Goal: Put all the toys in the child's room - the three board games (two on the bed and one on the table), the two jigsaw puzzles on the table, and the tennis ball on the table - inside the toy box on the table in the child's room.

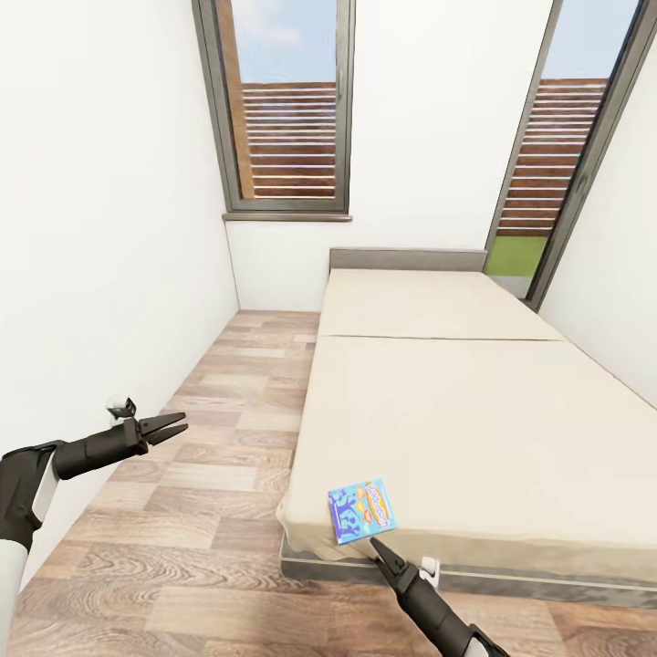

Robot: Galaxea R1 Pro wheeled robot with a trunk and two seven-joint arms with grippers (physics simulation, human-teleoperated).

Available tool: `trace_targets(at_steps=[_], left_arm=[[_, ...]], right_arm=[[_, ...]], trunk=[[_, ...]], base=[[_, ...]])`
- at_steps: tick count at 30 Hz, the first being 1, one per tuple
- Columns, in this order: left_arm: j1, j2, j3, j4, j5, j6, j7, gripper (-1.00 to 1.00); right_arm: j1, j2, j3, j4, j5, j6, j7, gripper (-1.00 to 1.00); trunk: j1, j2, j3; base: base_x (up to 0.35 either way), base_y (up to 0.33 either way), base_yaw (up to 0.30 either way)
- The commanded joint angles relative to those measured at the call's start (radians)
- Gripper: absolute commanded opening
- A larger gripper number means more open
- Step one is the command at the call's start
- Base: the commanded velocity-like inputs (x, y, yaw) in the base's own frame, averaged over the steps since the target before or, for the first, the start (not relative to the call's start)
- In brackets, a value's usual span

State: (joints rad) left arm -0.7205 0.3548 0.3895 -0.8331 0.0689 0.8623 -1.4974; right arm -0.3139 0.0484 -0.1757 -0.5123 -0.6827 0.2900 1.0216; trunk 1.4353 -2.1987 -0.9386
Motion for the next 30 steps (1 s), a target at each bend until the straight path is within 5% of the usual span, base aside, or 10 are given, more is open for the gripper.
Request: trace_targets(at_steps=[1, 30], left_arm=[[0.000, 0.000, 0.000, 0.000, 0.000, 0.011, -0.003, 1.00], [0.000, 0.000, 0.000, 0.000, 0.000, 0.011, -0.004, 1.00]], right_arm=[[-0.001, 0.001, -0.005, -0.004, -0.001, 0.010, 0.004, 1.00], [0.000, 0.004, 0.001, -0.047, -0.001, 0.008, 0.037, 1.00]], trunk=[[0.000, 0.000, -0.001], [0.000, 0.000, -0.001]], base=[[0.000, 0.000, 0.000], [0.000, 0.000, 0.000]])
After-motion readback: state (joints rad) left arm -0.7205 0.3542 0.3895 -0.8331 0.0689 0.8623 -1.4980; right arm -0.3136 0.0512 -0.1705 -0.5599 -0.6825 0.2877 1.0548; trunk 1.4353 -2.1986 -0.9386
